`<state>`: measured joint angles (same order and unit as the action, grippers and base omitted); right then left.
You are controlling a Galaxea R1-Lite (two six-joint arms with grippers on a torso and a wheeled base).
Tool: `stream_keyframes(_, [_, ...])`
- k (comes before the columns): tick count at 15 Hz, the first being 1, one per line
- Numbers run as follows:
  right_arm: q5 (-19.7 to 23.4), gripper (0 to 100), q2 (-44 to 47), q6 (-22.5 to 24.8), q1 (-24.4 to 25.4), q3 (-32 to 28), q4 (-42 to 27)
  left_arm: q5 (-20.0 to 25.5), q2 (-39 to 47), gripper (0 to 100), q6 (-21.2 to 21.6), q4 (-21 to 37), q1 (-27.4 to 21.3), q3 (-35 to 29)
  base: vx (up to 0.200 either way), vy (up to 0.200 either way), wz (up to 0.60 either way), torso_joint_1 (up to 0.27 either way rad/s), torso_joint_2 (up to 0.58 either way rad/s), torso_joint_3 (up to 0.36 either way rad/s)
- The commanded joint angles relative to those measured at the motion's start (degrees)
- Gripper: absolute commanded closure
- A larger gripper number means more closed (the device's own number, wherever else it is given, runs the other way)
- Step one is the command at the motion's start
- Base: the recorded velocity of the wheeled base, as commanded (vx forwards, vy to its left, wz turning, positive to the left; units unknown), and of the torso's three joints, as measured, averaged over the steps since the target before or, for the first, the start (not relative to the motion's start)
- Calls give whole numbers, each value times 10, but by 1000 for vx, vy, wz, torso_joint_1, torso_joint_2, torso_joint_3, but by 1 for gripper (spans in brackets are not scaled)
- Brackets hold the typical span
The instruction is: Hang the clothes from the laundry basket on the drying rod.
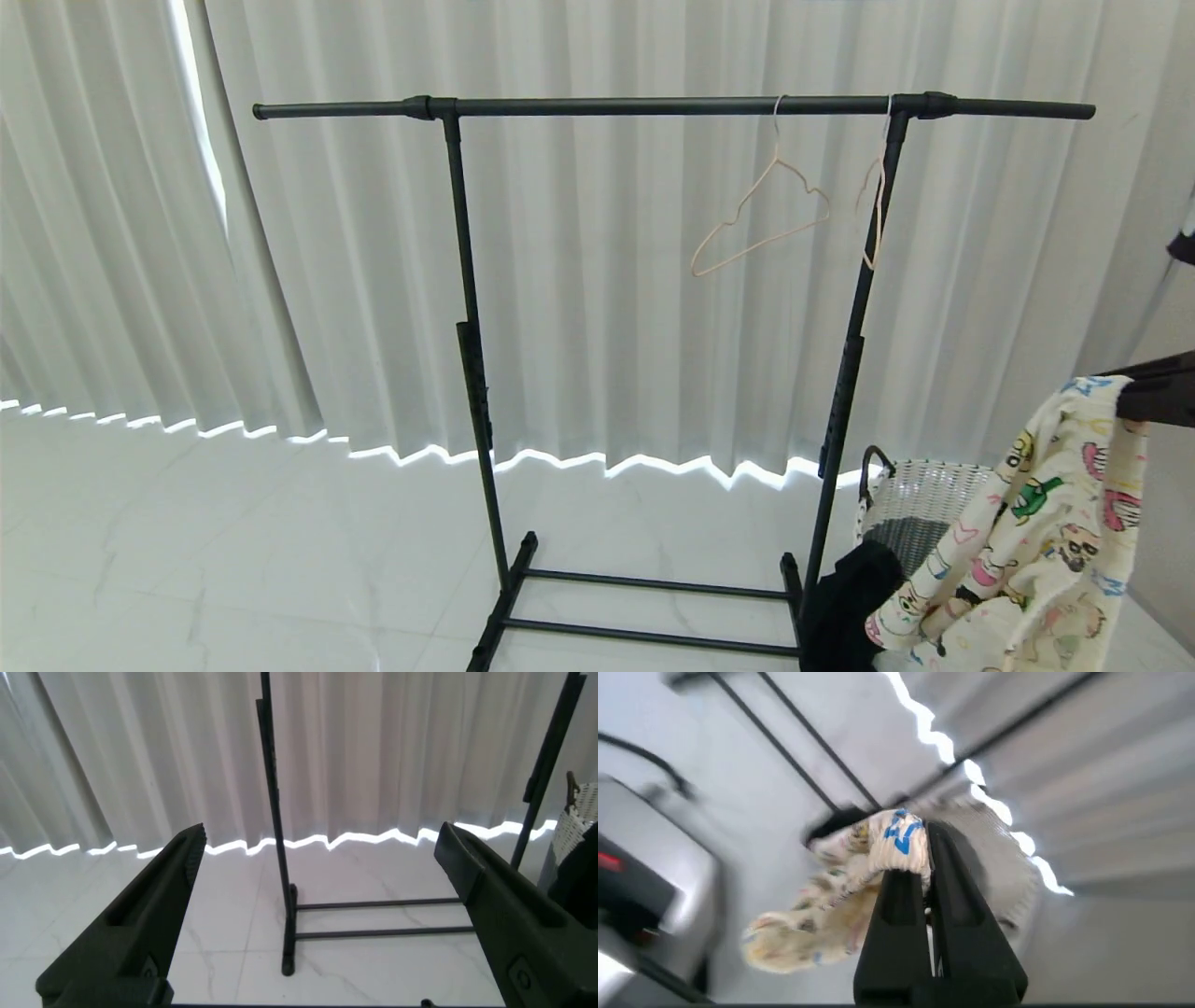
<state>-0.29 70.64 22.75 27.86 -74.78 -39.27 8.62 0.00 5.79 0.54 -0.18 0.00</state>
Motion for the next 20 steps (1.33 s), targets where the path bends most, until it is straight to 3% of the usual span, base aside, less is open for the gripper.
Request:
stream_keyframes(1, [0, 100, 73, -58, 71, -41, 2, 0, 0, 0, -1, 0, 0, 0, 0, 0, 0, 0, 0, 0])
stream_keyframes(5, [5, 100, 157, -155, 147, -92, 38, 1, 0, 0, 6, -2, 0, 0, 0, 0, 0, 0, 0, 0])
stream_keyframes(6, [5, 100, 172, -158, 153, -100, 38, 3, 0, 0, 27, -4, 0, 0, 0, 0, 0, 0, 0, 0])
stream_keyframes(9, [5, 100, 208, -160, 167, -102, 47, 3, 0, 0, 34, -9, 0, -4, 0, 0, 0, 0, 0, 0])
stream_keyframes(10, [4, 100, 216, -159, 170, -102, 50, 10, 20, 0, -2, -28, -6, -70, 0, 0, 0, 0, 0, 0])
stream_keyframes(11, [4, 100, 217, -159, 172, -102, 50, 11, 47, 0, -27, -26, -10, -105, 0, 0, 0, 0, 0, 0])
stream_keyframes(12, [4, 100, 227, -160, 185, -101, 50, 13, 147, 0, -54, -29, -13, -222, 0, 0, 0, 0, 0, 0])
stream_keyframes(14, [2, 100, 241, -160, 196, -102, 54, 50, 256, 0, -50, -29, -19, -307, 0, 0, 0, 0, 0, 0])
stream_keyframes(17, [1, 100, 245, -156, 198, -104, 78, 165, 340, 0, -8, -29, -26, -345, 0, 0, 0, 0, 0, 0])
stream_keyframes(19, [1, 100, 243, -156, 198, -103, 78, 183, 388, 0, -1, -29, -51, -345, 0, 0, 0, 0, 0, 0])
stream_keyframes(20, [0, 100, 243, -156, 199, -105, 78, 176, 472, 0, -7, -31, -86, -355, 0, 0, 0, 0, 0, 0])
